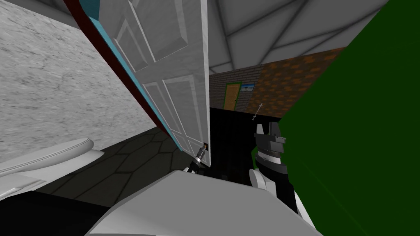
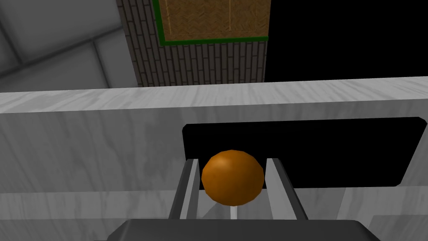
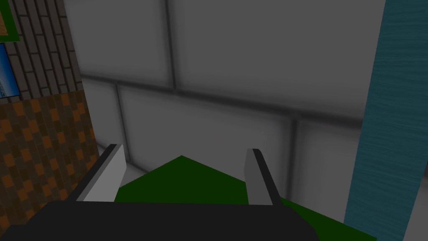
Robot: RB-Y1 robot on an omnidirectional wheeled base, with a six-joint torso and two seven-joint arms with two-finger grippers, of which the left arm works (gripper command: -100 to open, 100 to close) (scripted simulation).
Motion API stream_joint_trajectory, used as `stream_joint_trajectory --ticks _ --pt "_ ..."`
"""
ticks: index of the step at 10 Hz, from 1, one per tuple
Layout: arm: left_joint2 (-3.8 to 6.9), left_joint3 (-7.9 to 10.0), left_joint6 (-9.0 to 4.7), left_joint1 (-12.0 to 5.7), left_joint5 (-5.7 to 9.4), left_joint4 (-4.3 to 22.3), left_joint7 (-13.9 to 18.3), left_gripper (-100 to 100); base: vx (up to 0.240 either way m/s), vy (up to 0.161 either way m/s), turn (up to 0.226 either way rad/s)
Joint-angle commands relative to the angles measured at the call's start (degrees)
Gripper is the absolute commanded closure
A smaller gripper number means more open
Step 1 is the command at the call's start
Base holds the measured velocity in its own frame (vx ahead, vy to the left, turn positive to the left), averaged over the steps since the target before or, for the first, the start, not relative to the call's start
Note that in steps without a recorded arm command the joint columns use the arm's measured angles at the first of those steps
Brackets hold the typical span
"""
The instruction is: Push the door open
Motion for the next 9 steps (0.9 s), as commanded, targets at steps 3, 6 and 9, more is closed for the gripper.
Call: stream_joint_trajectory --ticks 3,6,9 --pt "0.15 2.87 0.62 -0.56 0.84 -0.5 -0.7 100 0.161 -0.094 0.040" --pt "-0.26 4.92 0.69 -1.41 1.42 0.4 -1.4 100 0.116 -0.080 0.060" --pt "-0.63 6.53 0.75 -2.08 1.87 1.1 -1.8 100 0.114 -0.097 0.039"
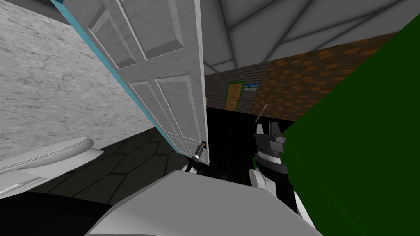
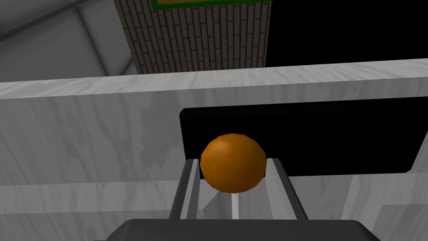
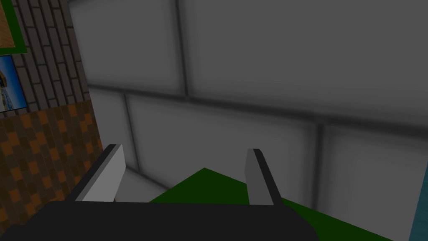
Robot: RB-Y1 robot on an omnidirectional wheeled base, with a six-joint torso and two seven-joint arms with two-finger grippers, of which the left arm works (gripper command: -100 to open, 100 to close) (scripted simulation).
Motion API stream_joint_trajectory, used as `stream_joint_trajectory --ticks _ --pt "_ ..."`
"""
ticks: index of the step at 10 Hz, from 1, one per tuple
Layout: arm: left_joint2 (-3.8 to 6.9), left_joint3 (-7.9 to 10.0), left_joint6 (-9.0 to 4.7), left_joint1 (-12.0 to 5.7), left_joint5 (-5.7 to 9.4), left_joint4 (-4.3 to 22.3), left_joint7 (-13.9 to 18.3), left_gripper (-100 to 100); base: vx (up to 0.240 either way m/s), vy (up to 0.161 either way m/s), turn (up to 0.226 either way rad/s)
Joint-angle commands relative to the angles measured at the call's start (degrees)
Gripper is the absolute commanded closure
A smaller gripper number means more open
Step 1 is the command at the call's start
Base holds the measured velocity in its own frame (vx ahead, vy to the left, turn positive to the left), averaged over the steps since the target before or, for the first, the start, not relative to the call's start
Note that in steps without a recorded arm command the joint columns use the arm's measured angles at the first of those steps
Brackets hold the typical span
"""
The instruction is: Push the door open
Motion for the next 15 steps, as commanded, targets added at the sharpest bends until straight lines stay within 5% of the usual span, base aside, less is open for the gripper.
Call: stream_joint_trajectory --ticks 1,7,8,15 --pt "0.40 1.76 0.28 -0.27 0.55 -0.6 -0.2 100 0.109 -0.086 0.062" --pt "-0.99 6.45 0.44 -2.22 1.87 1.6 -1.6 100 0.140 -0.099 0.066" --pt "-0.55 5.45 0.73 -1.23 1.64 0.7 -1.2 -100 -0.068 -0.054 0.053" --pt "-1.21 4.21 0.79 0.05 1.43 -0.8 -0.7 -100 -0.191 -0.004 0.011"
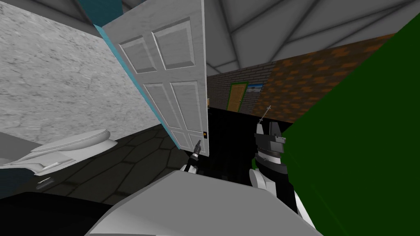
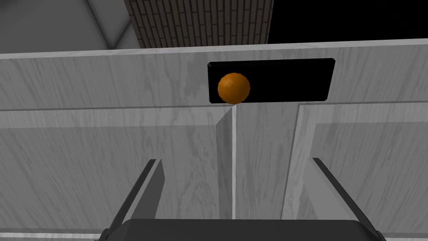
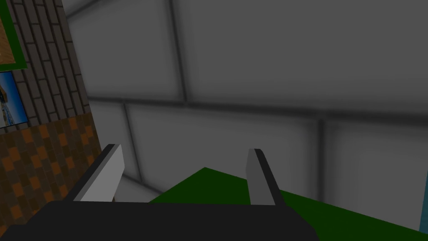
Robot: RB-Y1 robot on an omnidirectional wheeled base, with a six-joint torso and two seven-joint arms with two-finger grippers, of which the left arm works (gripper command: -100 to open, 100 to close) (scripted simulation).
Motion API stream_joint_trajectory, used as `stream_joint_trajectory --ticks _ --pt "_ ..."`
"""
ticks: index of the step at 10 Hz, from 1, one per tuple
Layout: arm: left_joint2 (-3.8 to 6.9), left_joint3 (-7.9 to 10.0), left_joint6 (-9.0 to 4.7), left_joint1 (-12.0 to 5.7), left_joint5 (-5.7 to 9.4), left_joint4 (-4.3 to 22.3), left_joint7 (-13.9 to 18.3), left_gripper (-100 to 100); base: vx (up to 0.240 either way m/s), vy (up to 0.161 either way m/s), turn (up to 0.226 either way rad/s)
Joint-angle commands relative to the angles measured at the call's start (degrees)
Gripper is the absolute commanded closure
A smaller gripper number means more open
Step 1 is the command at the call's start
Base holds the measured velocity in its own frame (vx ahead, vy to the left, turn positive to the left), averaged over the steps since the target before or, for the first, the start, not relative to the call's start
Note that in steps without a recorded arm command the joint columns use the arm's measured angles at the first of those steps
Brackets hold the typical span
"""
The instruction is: Push the door open
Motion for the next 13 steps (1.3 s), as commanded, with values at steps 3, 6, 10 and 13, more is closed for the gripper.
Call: stream_joint_trajectory --ticks 3,6,10,13 --pt "0.17 0.30 -0.42 -0.26 0.07 0.5 -0.1 -100 0.076 -0.018 -0.017" --pt "0.07 0.76 -1.02 -0.69 0.18 1.3 -0.3 -100 0.213 -0.026 -0.024" --pt "-0.35 1.14 -1.48 -1.04 0.27 1.9 -0.5 -100 0.183 -0.012 -0.017" --pt "-0.35 1.14 -1.48 -1.04 0.27 1.9 -0.5 100 -0.025 0.001 -0.007"
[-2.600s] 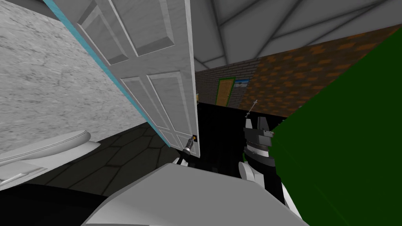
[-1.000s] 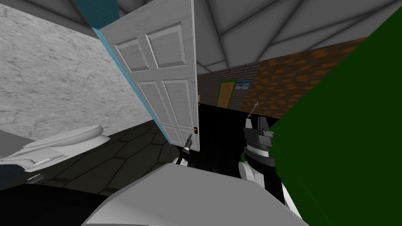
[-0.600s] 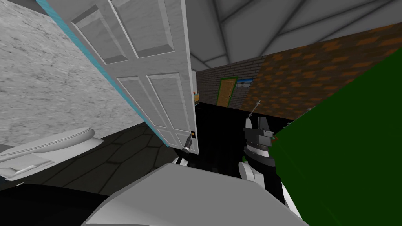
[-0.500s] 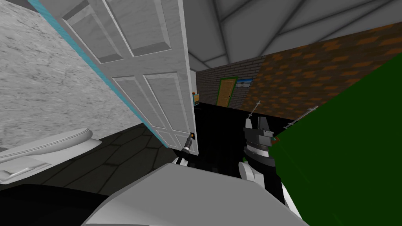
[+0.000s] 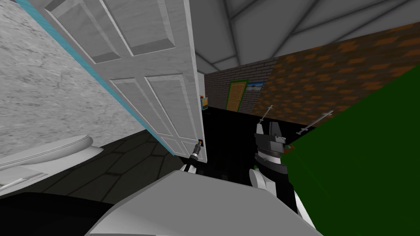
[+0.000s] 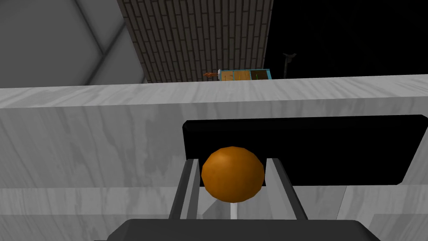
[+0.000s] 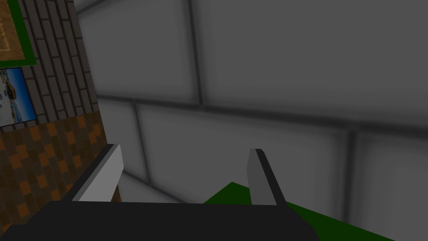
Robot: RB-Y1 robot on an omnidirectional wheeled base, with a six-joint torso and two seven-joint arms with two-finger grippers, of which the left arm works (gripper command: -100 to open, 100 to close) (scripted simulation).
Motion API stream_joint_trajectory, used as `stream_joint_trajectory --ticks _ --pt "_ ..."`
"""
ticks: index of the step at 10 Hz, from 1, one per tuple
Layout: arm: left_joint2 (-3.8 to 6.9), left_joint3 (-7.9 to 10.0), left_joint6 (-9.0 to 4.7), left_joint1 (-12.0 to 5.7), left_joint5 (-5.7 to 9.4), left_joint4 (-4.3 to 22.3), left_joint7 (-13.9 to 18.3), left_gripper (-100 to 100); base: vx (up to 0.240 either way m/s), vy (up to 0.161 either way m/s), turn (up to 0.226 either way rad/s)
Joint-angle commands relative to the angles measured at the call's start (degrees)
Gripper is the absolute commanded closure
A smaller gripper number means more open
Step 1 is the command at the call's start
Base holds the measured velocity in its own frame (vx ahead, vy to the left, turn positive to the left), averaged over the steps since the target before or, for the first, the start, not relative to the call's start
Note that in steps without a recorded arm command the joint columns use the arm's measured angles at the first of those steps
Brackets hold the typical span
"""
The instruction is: Push the door open
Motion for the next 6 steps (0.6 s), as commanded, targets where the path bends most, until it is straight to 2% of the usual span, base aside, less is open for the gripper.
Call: stream_joint_trajectory --ticks 1,3,6 --pt "0.00 0.00 -0.08 0.06 0.01 0.0 0.0 100 -0.012 0.001 0.002" --pt "0.00 0.00 -0.08 0.06 0.01 0.0 0.0 100 -0.003 0.000 0.001" --pt "0.72 1.59 0.16 -0.22 0.66 0.5 -0.4 100 0.138 -0.045 0.037"
